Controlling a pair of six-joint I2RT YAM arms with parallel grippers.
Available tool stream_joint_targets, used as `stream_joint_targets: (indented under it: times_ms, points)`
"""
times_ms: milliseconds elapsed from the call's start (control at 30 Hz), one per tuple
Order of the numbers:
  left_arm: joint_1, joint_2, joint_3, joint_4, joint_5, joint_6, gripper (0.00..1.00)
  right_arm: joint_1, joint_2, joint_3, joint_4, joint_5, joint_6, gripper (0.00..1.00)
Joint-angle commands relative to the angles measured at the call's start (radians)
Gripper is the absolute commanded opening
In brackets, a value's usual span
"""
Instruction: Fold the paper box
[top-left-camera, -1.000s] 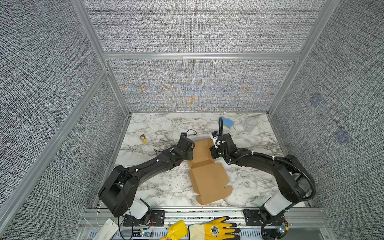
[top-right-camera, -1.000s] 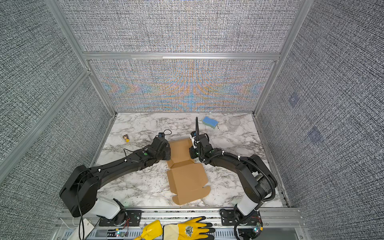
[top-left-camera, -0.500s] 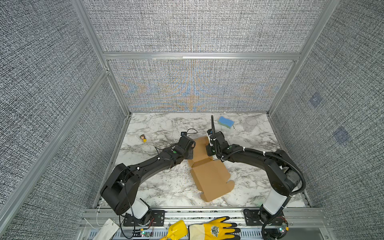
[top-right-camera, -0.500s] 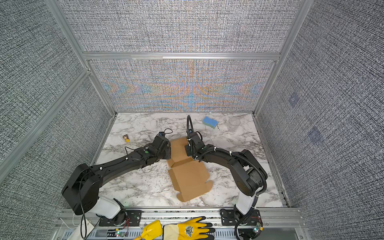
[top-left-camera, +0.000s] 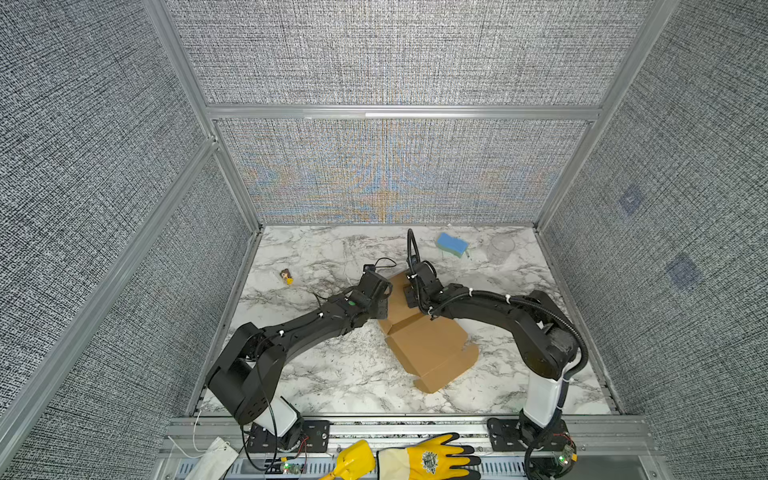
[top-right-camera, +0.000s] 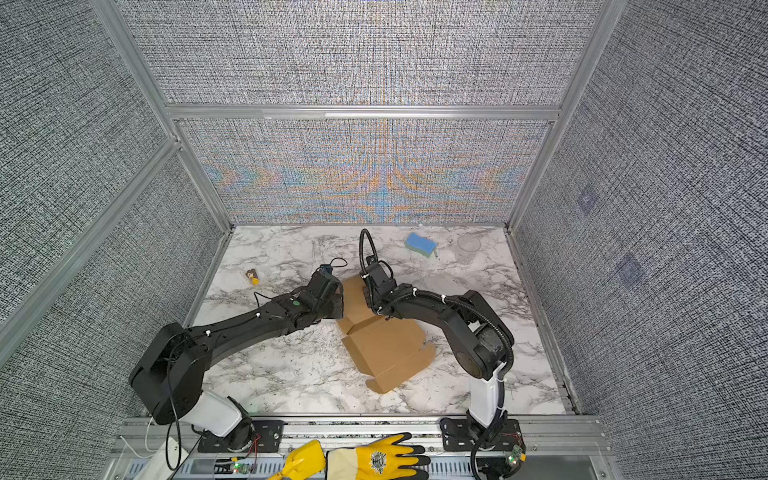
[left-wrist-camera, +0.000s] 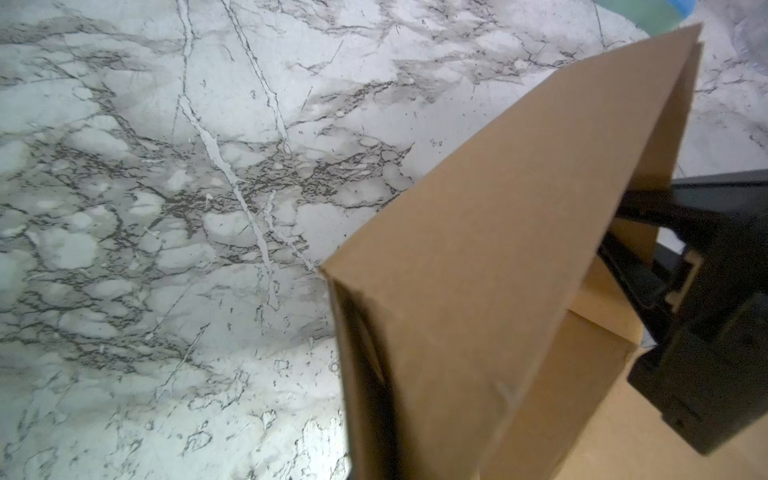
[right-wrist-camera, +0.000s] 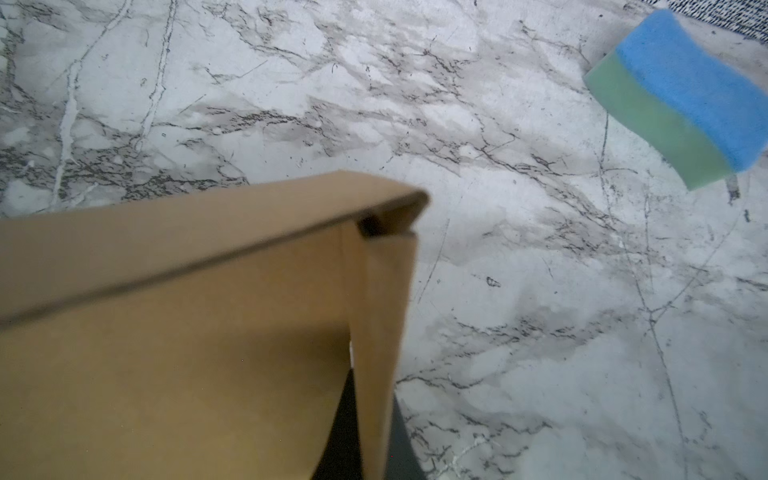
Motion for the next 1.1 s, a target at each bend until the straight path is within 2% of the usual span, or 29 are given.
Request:
stream_joint_targets:
  times_ms: [0, 200, 333, 500, 633, 733, 833, 933, 1067]
  points:
    - [-0.003, -0.002, 0.005, -0.001, 0.057, 0.010, 0.00, -0.006, 0.032, -0.020, -0.129, 0.097, 0.023, 0.00]
    - [-0.003, -0.007, -0.001, 0.000, 0.059, 0.004, 0.00, -0.009, -0.019, -0.129, 0.051, -0.066, 0.002, 0.00]
    - [-0.003, -0.015, -0.007, 0.001, 0.057, -0.001, 0.00, -0.013, -0.038, -0.158, 0.108, -0.186, -0.011, 0.00]
    - [-0.003, -0.021, -0.012, 0.003, 0.055, -0.004, 0.00, -0.016, -0.045, -0.156, 0.106, -0.245, 0.017, 0.00]
    - [-0.003, -0.017, -0.013, 0.003, 0.053, -0.003, 0.00, -0.018, -0.060, -0.164, 0.094, -0.239, 0.032, 0.00]
    - [-0.003, -0.015, -0.015, -0.002, 0.047, -0.007, 0.00, -0.024, -0.084, -0.174, 0.076, -0.217, 0.038, 0.09]
    - [-0.003, -0.014, -0.011, -0.006, 0.047, -0.008, 0.00, -0.031, -0.114, -0.175, 0.045, -0.190, 0.050, 0.24]
    - [-0.001, -0.015, -0.009, -0.010, 0.042, -0.014, 0.00, -0.041, -0.166, -0.185, 0.017, -0.200, 0.062, 0.37]
    - [-0.001, -0.003, 0.007, -0.023, 0.039, -0.013, 0.00, -0.050, -0.260, -0.221, 0.010, -0.224, 0.064, 0.49]
